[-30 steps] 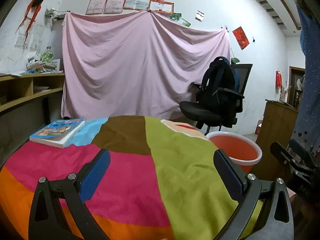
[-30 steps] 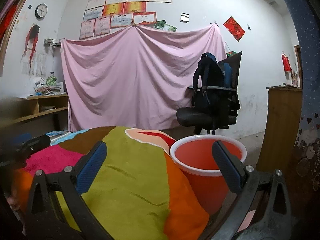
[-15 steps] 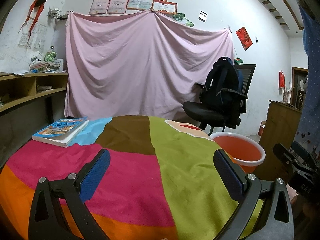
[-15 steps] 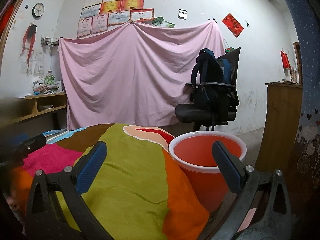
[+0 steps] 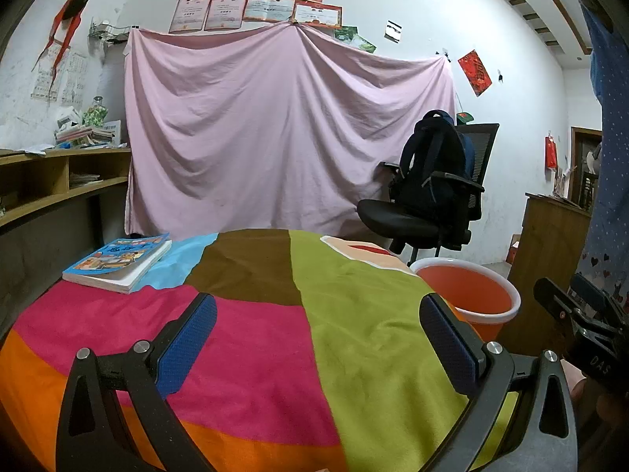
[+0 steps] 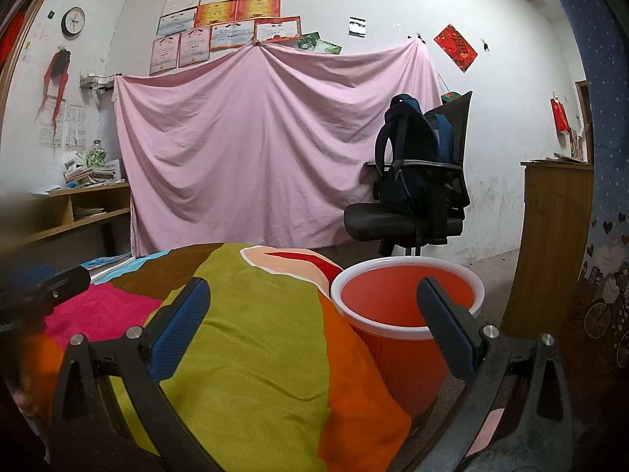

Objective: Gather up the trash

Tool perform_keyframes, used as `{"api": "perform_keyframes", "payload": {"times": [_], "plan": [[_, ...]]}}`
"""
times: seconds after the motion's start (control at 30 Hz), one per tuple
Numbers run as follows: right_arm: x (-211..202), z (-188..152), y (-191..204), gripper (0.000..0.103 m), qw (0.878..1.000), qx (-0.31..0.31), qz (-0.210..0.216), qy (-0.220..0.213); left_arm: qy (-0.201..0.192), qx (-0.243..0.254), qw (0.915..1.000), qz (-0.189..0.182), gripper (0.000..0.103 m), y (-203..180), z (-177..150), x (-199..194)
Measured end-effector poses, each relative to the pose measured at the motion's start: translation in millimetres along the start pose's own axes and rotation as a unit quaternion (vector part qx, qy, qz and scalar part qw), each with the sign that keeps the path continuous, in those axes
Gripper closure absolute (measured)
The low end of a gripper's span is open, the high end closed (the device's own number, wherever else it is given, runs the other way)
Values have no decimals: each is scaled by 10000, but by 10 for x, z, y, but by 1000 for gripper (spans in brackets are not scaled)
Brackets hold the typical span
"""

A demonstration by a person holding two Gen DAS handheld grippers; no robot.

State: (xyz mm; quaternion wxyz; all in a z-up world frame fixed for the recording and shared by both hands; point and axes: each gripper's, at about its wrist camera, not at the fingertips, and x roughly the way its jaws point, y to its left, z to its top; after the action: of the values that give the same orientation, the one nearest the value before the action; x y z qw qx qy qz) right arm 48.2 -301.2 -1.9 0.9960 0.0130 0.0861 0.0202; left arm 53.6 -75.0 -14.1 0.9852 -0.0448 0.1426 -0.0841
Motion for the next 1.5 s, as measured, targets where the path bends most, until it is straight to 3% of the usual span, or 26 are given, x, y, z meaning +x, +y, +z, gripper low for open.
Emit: {"api": "perform_keyframes", "payload": {"times": [1.5], "plan": [[24,-15,49,0,10000,41,15,50,-11,27,10000,-51,2,-13,-13,-3]]}}
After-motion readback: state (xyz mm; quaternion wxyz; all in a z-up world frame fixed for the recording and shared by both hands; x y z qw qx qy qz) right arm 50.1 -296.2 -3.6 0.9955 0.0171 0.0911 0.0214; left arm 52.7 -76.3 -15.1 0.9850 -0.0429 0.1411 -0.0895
